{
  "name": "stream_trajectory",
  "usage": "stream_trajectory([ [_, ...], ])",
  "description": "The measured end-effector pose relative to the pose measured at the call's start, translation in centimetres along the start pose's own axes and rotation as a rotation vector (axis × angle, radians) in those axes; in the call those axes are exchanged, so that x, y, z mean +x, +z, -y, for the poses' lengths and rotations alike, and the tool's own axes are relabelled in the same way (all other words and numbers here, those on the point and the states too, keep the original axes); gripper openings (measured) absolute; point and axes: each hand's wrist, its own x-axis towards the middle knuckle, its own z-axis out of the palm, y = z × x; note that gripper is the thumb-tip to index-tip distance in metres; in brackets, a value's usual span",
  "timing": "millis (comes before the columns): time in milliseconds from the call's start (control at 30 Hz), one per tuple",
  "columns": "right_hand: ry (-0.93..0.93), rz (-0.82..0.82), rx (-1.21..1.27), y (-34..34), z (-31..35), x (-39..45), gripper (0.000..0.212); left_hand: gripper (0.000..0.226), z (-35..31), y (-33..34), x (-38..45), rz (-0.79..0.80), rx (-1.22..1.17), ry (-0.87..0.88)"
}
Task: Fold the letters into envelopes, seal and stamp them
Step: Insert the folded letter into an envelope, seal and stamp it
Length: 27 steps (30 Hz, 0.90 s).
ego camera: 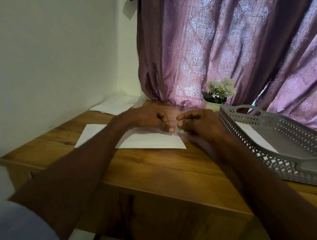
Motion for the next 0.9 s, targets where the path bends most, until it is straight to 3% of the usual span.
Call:
stream_trajectory([
  [100,0.065,0.149,-0.041,-0.5,0.4,-0.2,0.023,0.029,0.4,-0.2,-0.3,0.129,0.151,-0.050],
  [300,0.102,0.321,-0.060,-1.1,0.8,-0.7,0.025,0.022,0.1,-0.2,-0.4,0.136,0.156,0.000],
  [733,0.100,0.334,-0.207,-1.3,0.9,-0.7,0.028,0.049,0.2,-0.2,-0.4,0.223,0.140,-0.049],
  [900,0.096,0.341,-0.240,-1.3,0.8,-0.7,0.031,0.040,0.2,0.0,-0.2,0.224,0.137,-0.058],
])
